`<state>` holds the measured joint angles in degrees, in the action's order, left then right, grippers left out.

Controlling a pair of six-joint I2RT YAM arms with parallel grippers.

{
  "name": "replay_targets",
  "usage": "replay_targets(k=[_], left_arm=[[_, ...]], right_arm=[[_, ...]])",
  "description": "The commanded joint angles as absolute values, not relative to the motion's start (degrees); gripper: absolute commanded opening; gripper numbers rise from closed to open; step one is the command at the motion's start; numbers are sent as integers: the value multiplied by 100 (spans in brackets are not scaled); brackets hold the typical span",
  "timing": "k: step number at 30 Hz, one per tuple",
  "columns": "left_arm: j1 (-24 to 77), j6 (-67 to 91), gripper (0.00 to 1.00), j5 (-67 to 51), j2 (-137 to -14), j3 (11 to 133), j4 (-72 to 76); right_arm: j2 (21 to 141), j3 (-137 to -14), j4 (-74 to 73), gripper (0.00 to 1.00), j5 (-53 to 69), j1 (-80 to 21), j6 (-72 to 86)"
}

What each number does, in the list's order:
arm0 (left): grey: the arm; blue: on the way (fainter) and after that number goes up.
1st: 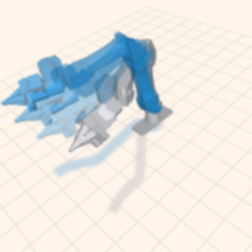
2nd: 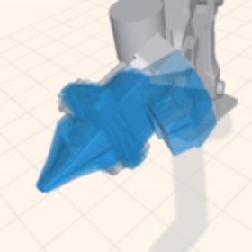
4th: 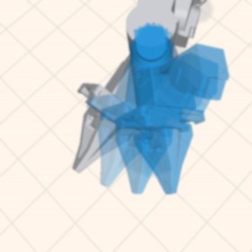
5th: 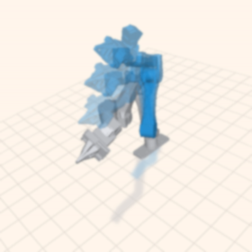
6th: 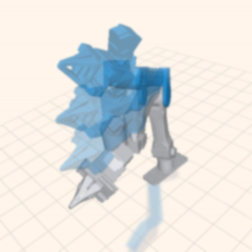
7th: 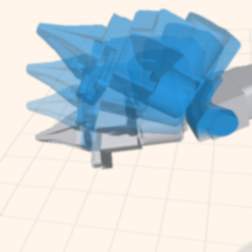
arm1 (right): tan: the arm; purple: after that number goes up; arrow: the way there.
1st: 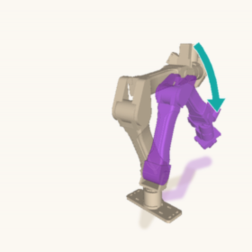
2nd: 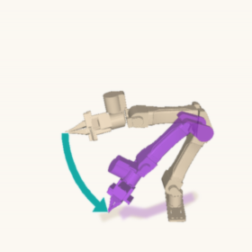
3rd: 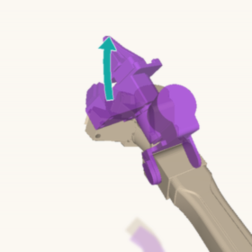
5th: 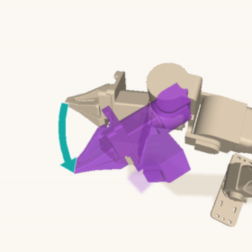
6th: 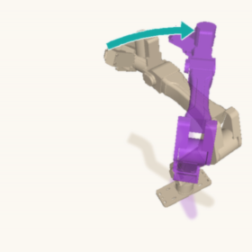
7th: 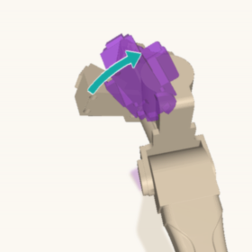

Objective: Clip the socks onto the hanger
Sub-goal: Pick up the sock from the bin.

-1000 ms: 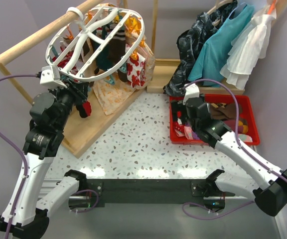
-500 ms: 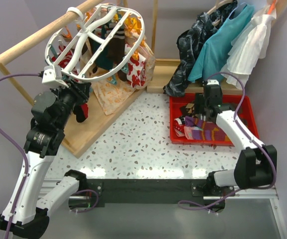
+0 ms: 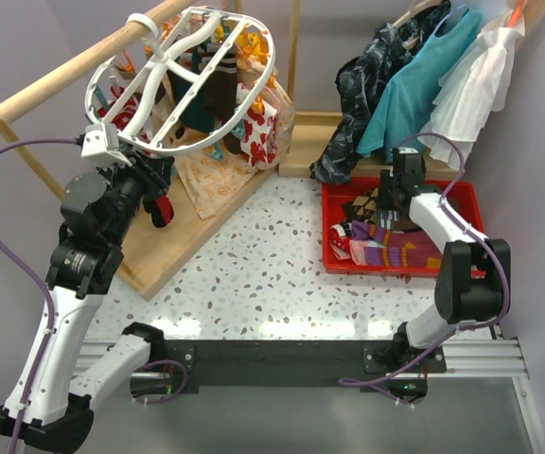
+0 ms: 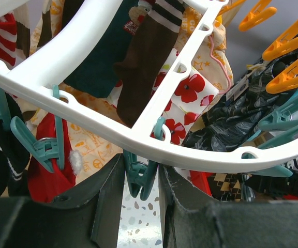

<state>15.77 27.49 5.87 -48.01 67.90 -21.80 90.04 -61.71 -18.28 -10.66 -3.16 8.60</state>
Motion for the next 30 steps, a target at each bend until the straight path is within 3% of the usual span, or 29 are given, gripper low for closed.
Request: replay_targets(k=[1, 13, 21, 30], left_arm=[[1556, 2804, 0, 404, -4869, 6803, -2382], [1556, 2786, 0, 378, -4904, 6794, -2382], [1556, 2769, 0, 378, -4896, 6820, -2399], [1556, 2769, 0, 325, -4887, 6838, -2399]], right_arm=[[9088, -6258, -1442, 44, -914, -220, 905], [9237, -6012, -1301, 40, -887, -141, 905], [9001, -5968, -1336, 16, -932, -88, 888], [8745, -5836, -1362, 18, -993, -88, 949]])
